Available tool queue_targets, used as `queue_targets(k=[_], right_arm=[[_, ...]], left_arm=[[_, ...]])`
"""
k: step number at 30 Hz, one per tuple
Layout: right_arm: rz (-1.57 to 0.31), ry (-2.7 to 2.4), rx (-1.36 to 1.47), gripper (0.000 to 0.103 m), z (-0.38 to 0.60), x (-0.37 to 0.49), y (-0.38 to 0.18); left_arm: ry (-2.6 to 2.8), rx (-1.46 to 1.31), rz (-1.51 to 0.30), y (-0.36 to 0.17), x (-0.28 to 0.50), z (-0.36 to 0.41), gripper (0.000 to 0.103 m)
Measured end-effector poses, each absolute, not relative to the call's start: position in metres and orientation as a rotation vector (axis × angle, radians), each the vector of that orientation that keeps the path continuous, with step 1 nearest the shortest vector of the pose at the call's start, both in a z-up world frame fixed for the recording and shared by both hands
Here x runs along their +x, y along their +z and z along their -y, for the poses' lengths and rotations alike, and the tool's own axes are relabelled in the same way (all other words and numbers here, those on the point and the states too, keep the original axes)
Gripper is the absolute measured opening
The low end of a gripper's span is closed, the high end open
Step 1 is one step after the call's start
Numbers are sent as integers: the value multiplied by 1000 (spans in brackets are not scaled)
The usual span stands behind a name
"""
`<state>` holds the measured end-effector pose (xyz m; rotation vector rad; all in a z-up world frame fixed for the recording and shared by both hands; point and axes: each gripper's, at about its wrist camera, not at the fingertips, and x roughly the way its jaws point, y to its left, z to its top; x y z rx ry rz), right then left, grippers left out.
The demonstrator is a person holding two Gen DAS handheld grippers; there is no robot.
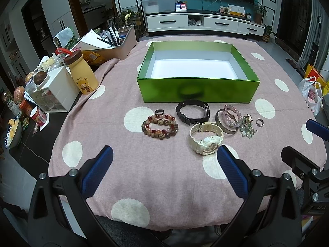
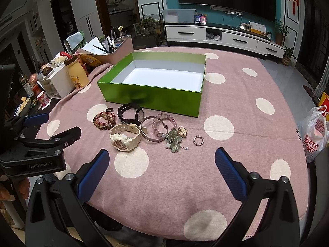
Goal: Organize jewelry
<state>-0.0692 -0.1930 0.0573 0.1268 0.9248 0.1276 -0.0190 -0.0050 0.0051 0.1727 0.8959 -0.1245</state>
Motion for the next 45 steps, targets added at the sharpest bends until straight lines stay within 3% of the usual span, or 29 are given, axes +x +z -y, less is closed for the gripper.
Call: queue_targets(k=[30,45], right_arm=[[-926,127,130,102,192,-69,56],[-919,139,242,102,229,-65,34]], left_arm=[[-129,164,-903,2,-20,5,101],[-188,-46,-941,-20,0,-36,101]])
